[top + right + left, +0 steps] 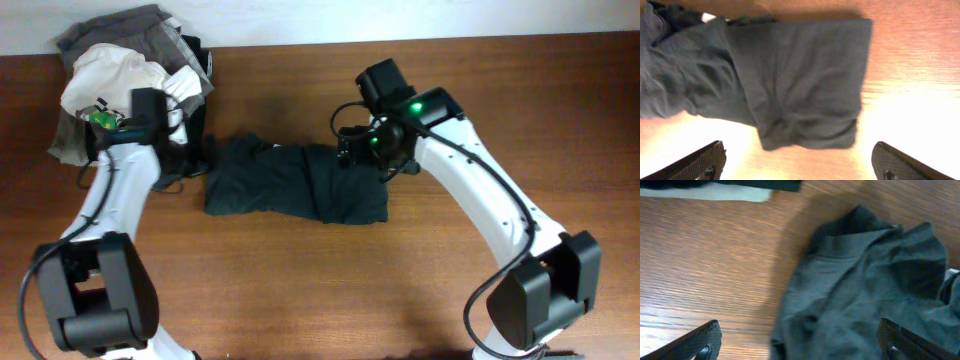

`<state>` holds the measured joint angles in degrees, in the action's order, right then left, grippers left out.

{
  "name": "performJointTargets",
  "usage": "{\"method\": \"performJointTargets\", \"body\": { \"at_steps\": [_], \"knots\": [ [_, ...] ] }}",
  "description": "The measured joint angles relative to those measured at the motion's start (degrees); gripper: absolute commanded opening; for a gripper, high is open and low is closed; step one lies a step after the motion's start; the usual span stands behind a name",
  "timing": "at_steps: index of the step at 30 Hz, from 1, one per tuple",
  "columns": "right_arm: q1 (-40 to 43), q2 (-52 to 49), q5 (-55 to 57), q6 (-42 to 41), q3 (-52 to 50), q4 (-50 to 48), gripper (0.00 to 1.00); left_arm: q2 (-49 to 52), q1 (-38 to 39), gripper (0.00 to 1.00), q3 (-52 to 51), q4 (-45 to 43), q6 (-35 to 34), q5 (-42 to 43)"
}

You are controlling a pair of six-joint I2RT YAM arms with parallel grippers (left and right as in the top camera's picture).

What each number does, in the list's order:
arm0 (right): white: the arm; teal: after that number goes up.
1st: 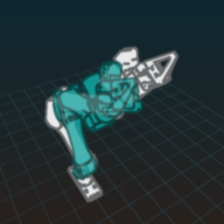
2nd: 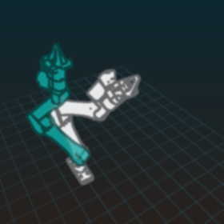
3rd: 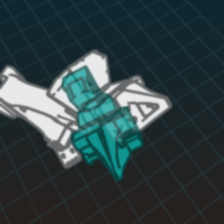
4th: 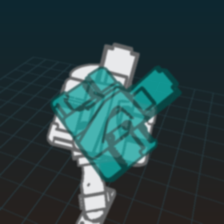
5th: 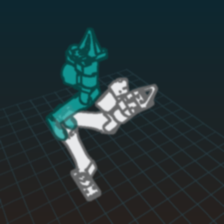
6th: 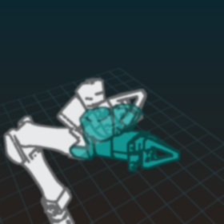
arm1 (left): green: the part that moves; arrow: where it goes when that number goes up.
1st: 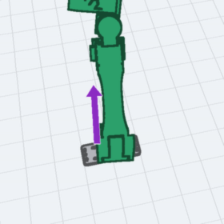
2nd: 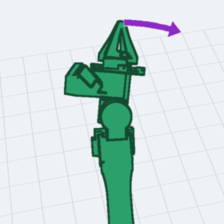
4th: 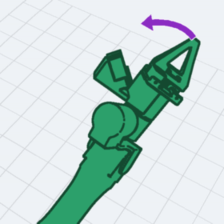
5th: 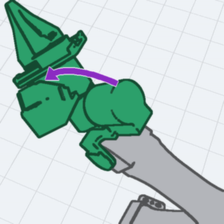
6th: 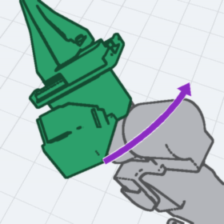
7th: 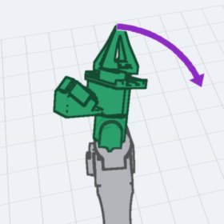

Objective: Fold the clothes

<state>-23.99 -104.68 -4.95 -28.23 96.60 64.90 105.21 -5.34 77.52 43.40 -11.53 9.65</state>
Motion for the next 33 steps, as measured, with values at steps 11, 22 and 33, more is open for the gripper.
{"method": "performJointTargets", "body": {
  "at_steps": [11, 22, 33],
  "knots": [
    [-0.11, -0.44, 0.22, 3.3, -0.02, 2.54, 0.98, 10.95, -5.62, 0.99, 0.26, -1.11, 9.77, 17.42],
    [-0.11, -0.44, -2.69, 4.87, -0.02, 2.58, 0.98, 14.99, -3.85, 0.96, 2.62, -3.8, 11.13, 27.8],
    [-0.11, -0.44, -3.08, 4.92, -0.04, 3.5, 0.97, 18.34, 0.96, 0.01, 2.03, -5.46, 11.76, 28.89]
  ]
}}
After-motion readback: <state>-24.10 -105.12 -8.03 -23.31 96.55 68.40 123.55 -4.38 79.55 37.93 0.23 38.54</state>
